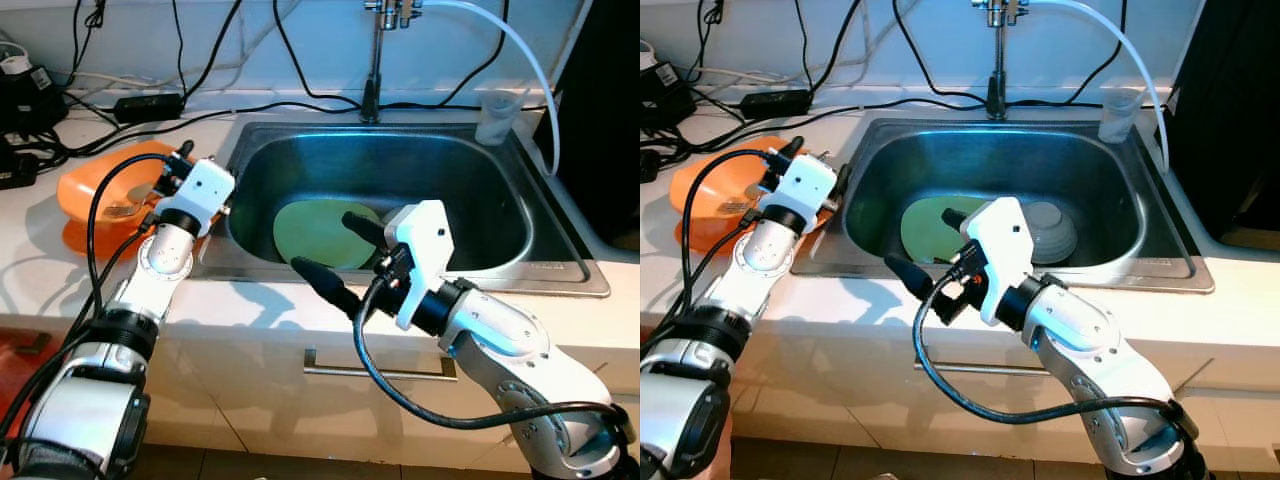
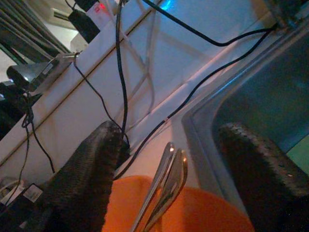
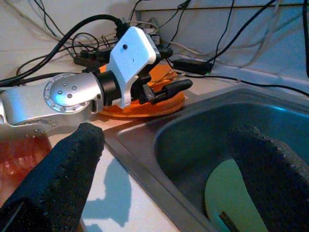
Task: Kitchen organization
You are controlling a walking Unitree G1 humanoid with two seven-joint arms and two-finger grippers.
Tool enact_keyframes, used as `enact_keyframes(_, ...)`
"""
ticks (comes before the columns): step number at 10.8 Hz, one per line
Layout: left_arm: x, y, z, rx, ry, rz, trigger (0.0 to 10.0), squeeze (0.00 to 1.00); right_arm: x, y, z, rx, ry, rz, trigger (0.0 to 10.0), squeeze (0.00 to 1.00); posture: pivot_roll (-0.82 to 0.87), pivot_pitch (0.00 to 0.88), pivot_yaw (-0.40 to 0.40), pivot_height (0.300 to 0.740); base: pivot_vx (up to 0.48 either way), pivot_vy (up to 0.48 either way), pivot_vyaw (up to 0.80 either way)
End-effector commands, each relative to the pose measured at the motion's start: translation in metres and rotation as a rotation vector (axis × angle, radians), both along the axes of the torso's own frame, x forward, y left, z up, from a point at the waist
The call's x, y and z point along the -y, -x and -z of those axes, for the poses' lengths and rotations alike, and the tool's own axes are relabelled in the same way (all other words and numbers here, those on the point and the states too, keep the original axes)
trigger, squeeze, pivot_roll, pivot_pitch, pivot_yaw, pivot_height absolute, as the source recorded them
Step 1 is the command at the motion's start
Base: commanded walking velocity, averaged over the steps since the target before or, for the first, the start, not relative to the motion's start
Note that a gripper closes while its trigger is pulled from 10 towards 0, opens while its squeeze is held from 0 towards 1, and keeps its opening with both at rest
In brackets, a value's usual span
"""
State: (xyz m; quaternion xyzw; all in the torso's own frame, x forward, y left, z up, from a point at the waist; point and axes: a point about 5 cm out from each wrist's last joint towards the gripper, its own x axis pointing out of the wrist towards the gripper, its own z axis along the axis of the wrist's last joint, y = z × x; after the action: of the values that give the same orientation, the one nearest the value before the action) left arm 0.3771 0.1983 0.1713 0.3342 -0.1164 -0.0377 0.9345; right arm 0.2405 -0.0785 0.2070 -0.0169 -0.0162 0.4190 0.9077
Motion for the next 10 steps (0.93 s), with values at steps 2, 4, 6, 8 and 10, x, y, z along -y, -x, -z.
enact_keyframes(2,0.0013,-0.0033,-0.0038,0.012,0.002,0.0,0.0,0.0,0.0029,0.001,-0.0015,-0.003,-0.001,0.02,10.0,0.0,-0.16,0.0,0.107,0.74,0.0,0.0,0.0)
enact_keyframes(4,0.0002,-0.004,-0.0033,0.011,0.001,-0.005,0.0,0.0,0.0038,0.0015,-0.0016,-0.003,0.002,0.023,10.0,0.0,-0.16,0.0,0.108,0.74,0.0,0.0,0.0)
enact_keyframes(6,-0.0005,-0.0039,-0.0033,0.016,-0.003,-0.005,0.0,0.0,0.0039,0.001,-0.0015,-0.003,0.004,0.023,10.0,0.0,-0.16,0.0,0.107,0.74,0.0,0.0,0.0)
enact_keyframes(8,-0.0046,-0.0028,-0.0025,0.027,-0.032,-0.031,3.6,0.0,0.0036,0.0002,-0.0014,-0.002,0.005,0.019,10.0,0.0,-0.16,0.0,0.105,0.74,0.0,0.0,0.0)
enact_keyframes(10,-0.0068,-0.0012,-0.0001,0.026,-0.038,-0.037,0.8,0.0,0.0033,-0.0004,-0.0013,-0.002,0.006,0.017,10.0,0.0,-0.15,0.0,0.103,0.74,0.0,0.0,0.0)
